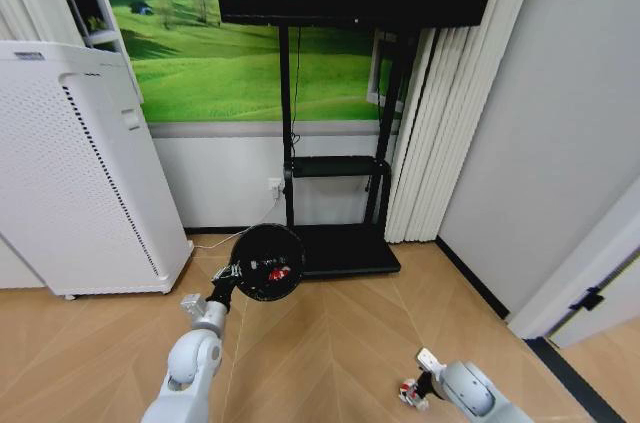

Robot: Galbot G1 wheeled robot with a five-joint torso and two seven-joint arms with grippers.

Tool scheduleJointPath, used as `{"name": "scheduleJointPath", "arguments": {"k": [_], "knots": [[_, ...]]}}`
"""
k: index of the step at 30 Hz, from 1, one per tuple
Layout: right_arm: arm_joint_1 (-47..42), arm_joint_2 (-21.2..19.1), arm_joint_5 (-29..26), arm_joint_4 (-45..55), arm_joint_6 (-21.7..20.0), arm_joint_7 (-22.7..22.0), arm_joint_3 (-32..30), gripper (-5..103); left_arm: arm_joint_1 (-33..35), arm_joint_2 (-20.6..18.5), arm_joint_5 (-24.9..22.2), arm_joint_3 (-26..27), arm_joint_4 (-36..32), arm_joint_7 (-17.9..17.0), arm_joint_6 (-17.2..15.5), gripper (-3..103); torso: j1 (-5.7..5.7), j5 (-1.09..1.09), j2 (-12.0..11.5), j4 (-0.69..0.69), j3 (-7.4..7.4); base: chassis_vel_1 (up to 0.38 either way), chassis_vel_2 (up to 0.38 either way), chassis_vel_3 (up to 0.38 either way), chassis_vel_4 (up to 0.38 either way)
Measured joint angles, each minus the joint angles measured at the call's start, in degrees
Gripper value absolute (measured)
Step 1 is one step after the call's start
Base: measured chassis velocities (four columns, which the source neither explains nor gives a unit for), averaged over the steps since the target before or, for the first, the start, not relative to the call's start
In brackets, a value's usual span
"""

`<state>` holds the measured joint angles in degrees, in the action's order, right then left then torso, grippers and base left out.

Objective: Pick up the trash bin and place the garbage on the floor into it.

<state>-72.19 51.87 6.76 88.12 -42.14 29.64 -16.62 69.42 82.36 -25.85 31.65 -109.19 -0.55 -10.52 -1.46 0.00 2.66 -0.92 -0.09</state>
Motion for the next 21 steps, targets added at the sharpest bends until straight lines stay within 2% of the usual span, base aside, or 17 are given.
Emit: {"name": "scheduleJointPath", "arguments": {"k": [21], "knots": [[0.5, 2.5, 2.0, -4.4, -0.1, -1.9, 1.0, 100, -1.4, -1.7, 1.2, -2.0, -3.5, -0.3, 0.4, 3, 0.0, 0.0, 0.0, 0.0, 0.0, 0.0, 0.0, 0.0, 0.0]]}}
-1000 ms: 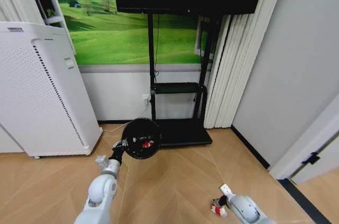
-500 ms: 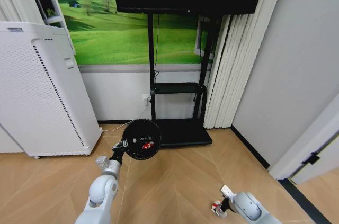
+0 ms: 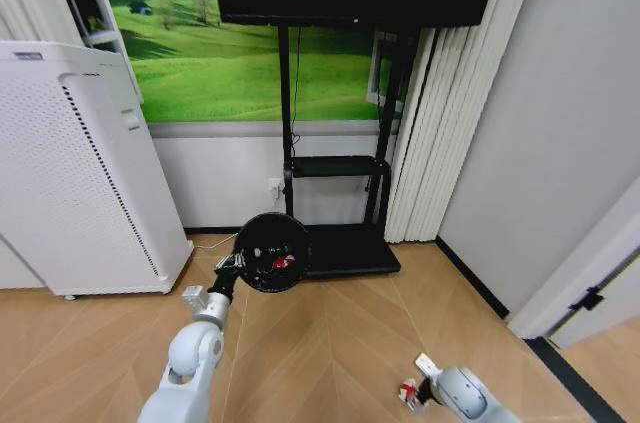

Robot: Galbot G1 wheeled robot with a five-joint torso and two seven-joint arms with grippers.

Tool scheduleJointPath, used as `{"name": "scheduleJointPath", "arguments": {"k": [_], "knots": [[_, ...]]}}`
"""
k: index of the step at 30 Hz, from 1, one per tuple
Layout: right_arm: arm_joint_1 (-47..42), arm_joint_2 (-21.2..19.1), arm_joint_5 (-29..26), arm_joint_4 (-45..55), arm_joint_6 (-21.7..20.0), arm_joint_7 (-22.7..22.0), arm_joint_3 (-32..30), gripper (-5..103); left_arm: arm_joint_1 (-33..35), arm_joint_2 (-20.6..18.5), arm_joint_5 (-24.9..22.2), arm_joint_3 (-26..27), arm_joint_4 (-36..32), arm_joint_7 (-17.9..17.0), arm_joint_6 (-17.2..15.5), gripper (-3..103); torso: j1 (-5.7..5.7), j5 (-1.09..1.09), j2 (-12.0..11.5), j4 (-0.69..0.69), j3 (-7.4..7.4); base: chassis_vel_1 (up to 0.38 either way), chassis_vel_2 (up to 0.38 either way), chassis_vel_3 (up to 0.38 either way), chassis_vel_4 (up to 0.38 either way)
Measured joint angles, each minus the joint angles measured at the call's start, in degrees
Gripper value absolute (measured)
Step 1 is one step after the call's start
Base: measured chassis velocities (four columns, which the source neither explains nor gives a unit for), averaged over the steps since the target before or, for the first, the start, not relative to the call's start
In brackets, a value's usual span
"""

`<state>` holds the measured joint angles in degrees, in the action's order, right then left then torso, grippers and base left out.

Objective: Pick up the trash bin and place the garbage on the floor into it.

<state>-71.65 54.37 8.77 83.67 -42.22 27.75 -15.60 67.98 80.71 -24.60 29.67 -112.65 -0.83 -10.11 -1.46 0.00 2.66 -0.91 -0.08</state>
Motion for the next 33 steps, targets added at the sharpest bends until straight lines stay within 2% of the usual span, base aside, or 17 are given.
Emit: {"name": "scheduleJointPath", "arguments": {"k": [6, 7, 9, 11, 12, 15, 17, 18, 20, 21, 24, 26, 27, 28, 30, 33], "knots": [[-0.1, 1.0, 0.4, -0.5, 0.0, -0.7, 0.6, 100, 0.1, -0.2, 0.0, 0.1, -0.2, 0.0, -0.1, 3, 0.0, 0.0, 0.0, 0.0, 0.0, 0.0, 0.0, 0.0, 0.0], [0.1, 1.2, 0.1, -0.8, 0.0, -1.4, 0.8, 103, 0.2, -0.2, 0.0, 0.1, -0.2, 0.0, -0.1, 3, 0.0, 0.0, 0.0, 0.0, 0.0, 0.0, 0.0, 0.0, 0.0], [0.5, 1.7, -1.3, -1.4, 0.0, -3.6, 1.3, 94, 0.4, -0.2, 0.1, 0.2, -0.3, 0.0, -0.1, 3, 0.0, 0.0, 0.0, 0.0, 0.0, 0.0, 0.0, 0.0, 0.0], [0.5, 1.8, -1.5, -1.6, 0.0, -4.0, 1.4, 94, 0.5, -0.2, 0.2, 0.2, -0.3, 0.0, -0.1, 3, 0.0, 0.0, 0.0, 0.0, 0.0, 0.0, 0.0, 0.0, 0.0], [0.7, 1.8, -1.8, -1.7, 0.0, -4.4, 1.5, 84, 0.6, -0.2, 0.2, 0.2, -0.4, 0.0, -0.2, 3, 0.0, 0.0, 0.0, 0.0, 0.0, 0.0, 0.0, 0.0, 0.0], [0.8, 1.8, -1.9, -1.8, 0.0, -4.5, 1.5, 78, 0.6, -0.2, 0.2, 0.2, -0.5, 0.0, -0.2, 3, 0.0, 0.0, 0.0, 0.0, 0.0, 0.0, 0.0, 0.0, 0.0], [0.9, 1.8, -2.2, -2.0, 0.0, -4.5, 1.5, 67, 0.5, -0.2, 0.2, 0.1, -0.5, -0.1, -0.2, 3, 0.0, 0.0, 0.0, 0.0, 0.0, 0.0, 0.0, 0.0, 0.0], [0.9, 1.8, -2.2, -2.0, 0.0, -4.5, 1.5, 67, 0.5, -0.2, 0.2, 0.1, -0.5, -0.1, -0.2, 3, 0.0, 0.0, 0.0, 0.0, 0.0, 0.0, 0.0, 0.0, 0.0], [1.0, 1.8, -2.4, -2.0, 0.0, -4.5, 1.5, 56, 0.4, -0.2, 0.2, -0.1, -0.5, -0.4, -0.3, 3, 0.0, 0.0, 0.0, 0.0, 0.0, 0.0, 0.0, 0.0, 0.0], [1.0, 1.8, -2.4, -2.0, 0.0, -4.5, 1.5, 56, 0.4, -0.2, 0.2, -0.1, -0.5, -0.4, -0.3, 3, 0.0, 0.0, 0.0, 0.0, 0.0, 0.0, 0.0, 0.0, 0.0], [1.1, 1.6, -2.6, -2.0, 0.0, -4.2, 1.4, 40, 0.3, 0.1, 0.4, -0.4, -0.5, -0.5, -0.3, 3, 0.0, 0.0, 0.0, 0.0, 0.0, 0.0, 0.0, 0.0, 0.0], [1.1, 1.6, -2.6, -2.0, 0.0, -4.2, 1.4, 40, 0.3, 0.1, 0.4, -0.4, -0.5, -0.5, -0.3, 3, 0.0, 0.0, 0.0, 0.0, 0.0, 0.0, 0.0, 0.0, 0.0], [1.1, 1.6, -2.7, -2.0, 0.1, -4.2, 1.3, 29, 0.4, 0.2, 0.6, -0.4, -0.5, -0.5, -0.3, 3, 0.0, 0.0, 0.0, 0.0, 0.0, 0.0, 0.0, 0.0, 0.0], [1.1, 1.6, -2.7, -2.0, 0.1, -4.2, 1.3, 29, 0.4, 0.2, 0.6, -0.4, -0.5, -0.5, -0.3, 3, 0.0, 0.0, 0.0, 0.0, 0.0, 0.0, 0.0, 0.0, 0.0], [1.0, 1.7, -2.8, -2.2, 0.1, -4.3, 1.2, 21, 0.5, 0.1, 0.6, -0.4, -0.5, -0.5, -0.3, 3, 0.0, 0.0, 0.0, 0.0, 0.0, 0.0, 0.0, 0.0, 0.0], [0.9, 1.8, -2.9, -2.3, 0.1, -4.4, 1.1, 15, 0.4, 0.0, 0.6, -0.4, -0.5, -0.5, -0.3, 3, 0.0, 0.0, 0.0, 0.0, 0.0, 0.0, 0.0, 0.0, 0.0]]}}
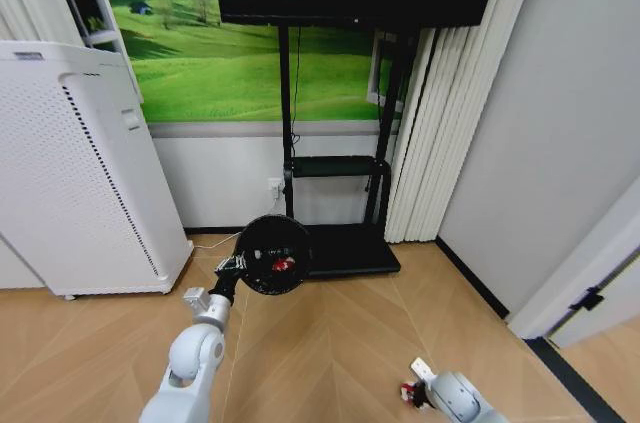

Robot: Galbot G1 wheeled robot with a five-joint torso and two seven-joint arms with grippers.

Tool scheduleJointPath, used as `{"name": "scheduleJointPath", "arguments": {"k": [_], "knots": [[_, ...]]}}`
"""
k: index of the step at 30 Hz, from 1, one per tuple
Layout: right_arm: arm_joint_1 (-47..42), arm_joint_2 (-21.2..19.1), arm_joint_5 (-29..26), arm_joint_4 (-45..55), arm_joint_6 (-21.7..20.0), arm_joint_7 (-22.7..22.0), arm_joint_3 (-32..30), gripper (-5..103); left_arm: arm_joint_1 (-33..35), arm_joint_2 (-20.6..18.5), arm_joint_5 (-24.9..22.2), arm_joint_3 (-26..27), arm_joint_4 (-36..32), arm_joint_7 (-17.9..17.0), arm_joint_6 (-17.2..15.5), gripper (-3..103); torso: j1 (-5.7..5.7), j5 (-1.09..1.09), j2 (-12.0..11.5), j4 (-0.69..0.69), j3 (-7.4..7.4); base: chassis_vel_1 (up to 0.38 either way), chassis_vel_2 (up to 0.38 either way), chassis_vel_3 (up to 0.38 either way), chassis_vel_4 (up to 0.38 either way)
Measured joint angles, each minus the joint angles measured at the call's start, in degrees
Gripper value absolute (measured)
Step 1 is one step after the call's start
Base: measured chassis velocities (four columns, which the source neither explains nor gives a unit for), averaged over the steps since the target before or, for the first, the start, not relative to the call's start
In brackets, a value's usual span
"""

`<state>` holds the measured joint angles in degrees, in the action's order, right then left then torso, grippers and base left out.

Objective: Pick up the trash bin and place the garbage on the floor into it.

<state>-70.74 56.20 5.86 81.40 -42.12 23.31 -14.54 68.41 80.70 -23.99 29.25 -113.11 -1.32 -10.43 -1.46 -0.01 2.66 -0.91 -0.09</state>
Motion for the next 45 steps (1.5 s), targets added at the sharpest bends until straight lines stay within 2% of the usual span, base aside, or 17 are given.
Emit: {"name": "scheduleJointPath", "arguments": {"k": [9, 17, 19, 20, 21, 22, 23, 25, 26, 28, 31, 32, 33, 36, 41, 45], "knots": [[-0.4, 0.5, -1.7, 0.1, 0.0, -1.6, -0.7, 15, 0.2, 0.0, 0.2, 0.0, -0.2, -0.1, 0.0, 3, 0.0, 0.01, 0.0, 0.0, 0.0, 0.0, 0.0, 0.0, 0.0], [2.6, 1.4, -10.6, 1.5, 0.0, -7.6, -5.1, 15, 1.0, 0.2, 1.2, 0.5, 0.6, 0.0, 0.1, 3, 0.0, 0.02, 0.0, 0.0, 0.0, 0.0, 0.0, 0.0, 0.0], [2.6, 1.4, -10.6, 1.5, 0.0, -7.6, -5.1, 15, 1.0, 0.2, 1.2, 0.5, 0.6, 0.0, 0.1, 3, 0.0, 0.02, 0.0, 0.0, 0.0, 0.0, 0.0, 0.0, 0.0], [4.3, 1.6, -13.0, 1.8, 0.0, -9.3, -6.4, 15, 1.2, 0.2, 1.2, 0.7, 0.8, -0.1, 0.1, 3, 0.0, 0.0, 0.0, 0.01, 0.0, 0.0, 0.0, 0.0, 0.0], [7.6, 3.7, -19.7, 2.1, 1.7, -15.5, -9.8, 15, 1.6, 0.7, 0.0, 1.0, 1.4, -1.0, 0.1, 3, 0.0, 0.01, 0.0, 0.0, 0.0, 0.0, 0.0, 0.0, 0.0], [8.7, 5.2, -22.6, 2.6, 2.4, -18.2, -11.6, 15, 1.7, 0.8, -0.4, 1.4, 2.0, -1.1, 0.1, 3, 0.0, 0.01, 0.0, 0.01, 0.0, 0.0, 0.0, 0.0, 0.0], [8.7, 5.2, -22.6, 2.6, 2.4, -18.2, -11.6, 15, 1.7, 0.8, -0.4, 1.4, 2.0, -1.1, 0.1, 3, 0.0, 0.01, 0.0, 0.01, 0.0, 0.0, 0.0, 0.0, 0.0], [10.0, 7.2, -28.2, 3.6, 4.4, -23.0, -14.1, 15, 1.5, 0.8, -0.9, 2.1, 3.5, -1.2, 0.1, 3, 0.0, 0.0, 0.0, 0.02, 0.0, 0.0, 0.0, 0.0, 0.0], [10.0, 7.2, -28.2, 3.6, 4.4, -23.0, -14.1, 15, 1.5, 0.8, -0.9, 2.1, 3.5, -1.2, 0.1, 3, 0.0, 0.0, 0.0, 0.02, 0.0, 0.0, 0.0, 0.0, 0.0], [10.2, 8.7, -31.9, 5.5, 6.5, -25.4, -16.8, 15, 0.9, 0.9, -1.2, 2.7, 5.1, -1.2, 0.1, 3, 0.0, 0.02, 0.0, 0.02, 0.0, 0.0, 0.0, 0.0, 0.0], [10.2, 10.5, -33.7, 8.0, 8.9, -25.9, -20.2, 15, 0.1, 1.2, -1.2, 3.0, 7.4, -1.2, 0.2, 3, 0.0, -0.01, 0.0, 0.0, 0.0, 0.0, 0.0, 0.0, 0.0], [9.8, 11.3, -35.2, 9.9, 10.9, -26.6, -21.8, 15, -0.4, 1.3, -1.2, 3.0, 9.0, -1.2, 0.2, 3, 0.0, 0.0, 0.0, 0.0, 0.0, 0.0, 0.0, 0.0, 0.0], [9.8, 11.3, -35.2, 9.9, 10.9, -26.6, -21.8, 15, -0.4, 1.3, -1.2, 3.0, 9.0, -1.2, 0.2, 3, 0.0, 0.0, 0.0, 0.0, 0.0, 0.0, 0.0, 0.0, 0.0], [7.9, 11.5, -38.2, 14.3, 17.1, -27.7, -21.9, 15, -1.5, 1.6, -1.1, 2.8, 12.2, -1.2, 0.3, 3, 0.0, 0.0, 0.0, -0.01, -0.01, 0.0, 0.0, 0.0, 0.0], [5.7, 10.9, -42.3, 20.8, 19.6, -25.0, -21.4, 15, -2.3, 2.1, -1.0, 1.9, 14.6, -1.6, 0.3, 3, 0.0, 0.01, 0.0, 0.01, 0.0, 0.0, 0.0, 0.0, 0.0], [3.3, 9.3, -44.9, 26.1, 20.6, -22.9, -18.0, 15, -3.8, 2.8, -0.4, -0.8, 16.7, -1.8, 0.4, 3, 0.0, 0.01, 0.0, 0.0, 0.01, 0.0, 0.0, 0.0, 0.0]]}}
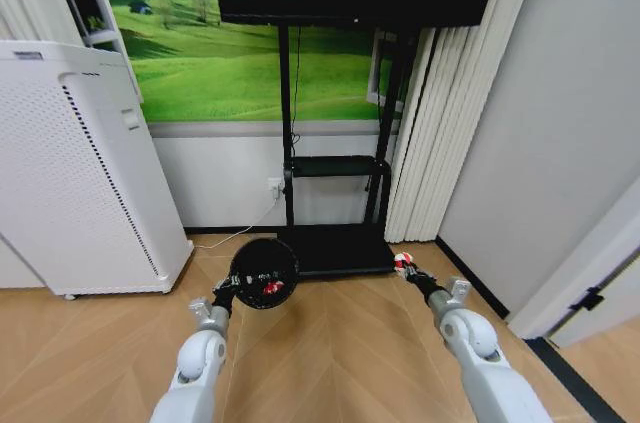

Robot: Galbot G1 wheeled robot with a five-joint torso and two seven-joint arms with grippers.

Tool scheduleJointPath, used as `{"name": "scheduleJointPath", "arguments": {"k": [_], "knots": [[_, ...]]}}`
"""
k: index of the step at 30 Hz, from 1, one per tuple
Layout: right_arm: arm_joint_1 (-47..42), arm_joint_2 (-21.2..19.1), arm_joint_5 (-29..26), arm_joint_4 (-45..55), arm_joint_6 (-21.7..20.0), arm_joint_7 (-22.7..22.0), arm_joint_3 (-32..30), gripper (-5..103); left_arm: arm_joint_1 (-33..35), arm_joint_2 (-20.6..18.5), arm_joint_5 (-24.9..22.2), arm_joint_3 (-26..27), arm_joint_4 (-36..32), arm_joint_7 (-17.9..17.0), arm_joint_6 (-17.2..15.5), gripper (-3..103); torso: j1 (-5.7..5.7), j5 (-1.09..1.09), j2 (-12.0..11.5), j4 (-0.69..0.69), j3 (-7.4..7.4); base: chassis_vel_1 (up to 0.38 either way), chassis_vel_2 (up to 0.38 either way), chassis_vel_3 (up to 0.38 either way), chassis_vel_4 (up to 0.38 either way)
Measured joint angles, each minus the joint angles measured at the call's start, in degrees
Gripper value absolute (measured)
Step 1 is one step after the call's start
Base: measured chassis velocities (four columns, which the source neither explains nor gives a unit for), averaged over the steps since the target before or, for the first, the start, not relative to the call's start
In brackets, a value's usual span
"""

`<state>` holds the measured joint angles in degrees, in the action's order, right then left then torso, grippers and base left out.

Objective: Pick up the trash bin and place the garbage on the floor into it.

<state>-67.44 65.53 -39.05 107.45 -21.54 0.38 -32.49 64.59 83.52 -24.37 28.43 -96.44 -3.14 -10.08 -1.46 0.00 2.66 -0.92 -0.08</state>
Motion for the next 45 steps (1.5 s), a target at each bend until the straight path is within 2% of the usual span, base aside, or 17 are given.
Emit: {"name": "scheduleJointPath", "arguments": {"k": [7, 14, 17, 19, 20, 21, 24, 32, 36, 39, 40, 43, 44, 45], "knots": [[-0.9, 0.3, 0.9, 5.1, 1.4, 3.1, 3.9, 15, -2.6, 0.6, 0.1, -4.4, 2.6, -0.7, 0.0, 3, 0.0, 0.01, 0.0, 0.0, 0.0, 0.0, 0.0, 0.0, 0.0], [-0.8, -2.7, 1.0, 11.5, 1.4, 6.2, 7.7, 15, -4.7, 1.1, 0.4, -7.2, 5.2, -0.9, -0.1, 3, 0.0, 0.0, 0.0, 0.0, 0.0, 0.0, 0.0, 0.0, 0.0], [-0.5, -3.5, 3.2, 11.8, 2.3, 7.6, 9.9, 15, -5.1, 1.2, 0.4, -7.9, 5.7, -0.9, -0.1, 3, 0.0, 0.0, 0.0, 0.01, 0.0, 0.0, 0.0, 0.0, 0.0], [0.0, -4.8, 7.4, 11.1, 4.2, 9.1, 14.0, 15, -5.4, 1.3, 0.4, -9.2, 6.1, -1.0, -0.1, 3, 0.0, 0.0, 0.0, 0.01, 0.0, 0.0, 0.0, 0.0, 0.0], [0.0, -4.8, 7.4, 11.1, 4.2, 9.1, 14.0, 15, -5.4, 1.3, 0.4, -9.2, 6.1, -1.0, -0.1, 3, 0.0, 0.0, 0.0, 0.01, 0.0, 0.0, 0.0, 0.0, 0.0], [0.2, -4.8, 10.2, 10.5, 5.0, 9.2, 16.5, 15, -5.5, 1.4, 0.5, -10.0, 6.1, -1.0, -0.1, 3, 0.0, 0.01, 0.0, 0.0, -0.01, 0.0, 0.0, 0.0, 0.0], [0.6, -4.0, 13.4, 9.7, 5.6, 8.7, 20.2, 15, -5.4, 1.8, 0.7, -11.3, 6.1, -1.1, -0.1, 3, 0.0, 0.0, 0.0, 0.0, 0.0, 0.0, 0.0, 0.0, 0.0], [1.5, -2.6, 15.7, 8.3, 5.6, 8.0, 22.9, 15, -5.0, 2.2, 1.0, -12.0, 5.8, -1.3, -0.1, 3, 0.0, 0.0, 0.0, 0.01, -0.01, 0.0, 0.0, 0.0, 0.0], [2.4, -2.0, 17.2, 6.7, 5.2, 5.9, 23.8, 23, -4.6, 2.2, 0.9, -12.2, 5.1, -1.6, -0.1, 3, 0.0, 0.0, 0.0, 0.01, 0.0, 0.0, 0.0, 0.0, 0.0], [2.7, -1.5, 17.6, 5.1, 4.7, 2.0, 24.6, 40, -4.0, 2.2, 1.0, -11.9, 4.6, -1.7, -0.2, 3, 0.0, 0.0, 0.0, 0.01, 0.0, 0.0, 0.0, 0.0, 0.0], [2.7, -1.5, 17.6, 5.1, 4.7, 2.0, 24.6, 40, -4.0, 2.2, 1.0, -11.9, 4.6, -1.7, -0.2, 3, 0.0, 0.0, 0.0, 0.01, 0.0, 0.0, 0.0, 0.0, 0.0], [3.1, -1.5, 17.7, 4.8, 4.5, 1.5, 24.6, 57, -4.0, 2.2, 1.0, -11.9, 4.5, -1.7, -0.2, 3, 0.0, 0.0, 0.0, 0.0, -0.01, 0.0, 0.0, 0.0, 0.0], [3.1, -1.5, 17.7, 4.8, 4.5, 1.5, 24.6, 57, -4.0, 2.2, 1.0, -11.9, 4.5, -1.7, -0.2, 3, 0.0, 0.0, 0.0, 0.0, -0.01, 0.0, 0.0, 0.0, 0.0], [3.2, -1.5, 17.7, 4.7, 4.5, 1.2, 24.6, 62, -4.1, 2.2, 1.0, -12.0, 4.5, -1.7, -0.2, 3, 0.0, 0.0, 0.0, 0.01, -0.01, 0.0, 0.0, 0.0, 0.0]]}}
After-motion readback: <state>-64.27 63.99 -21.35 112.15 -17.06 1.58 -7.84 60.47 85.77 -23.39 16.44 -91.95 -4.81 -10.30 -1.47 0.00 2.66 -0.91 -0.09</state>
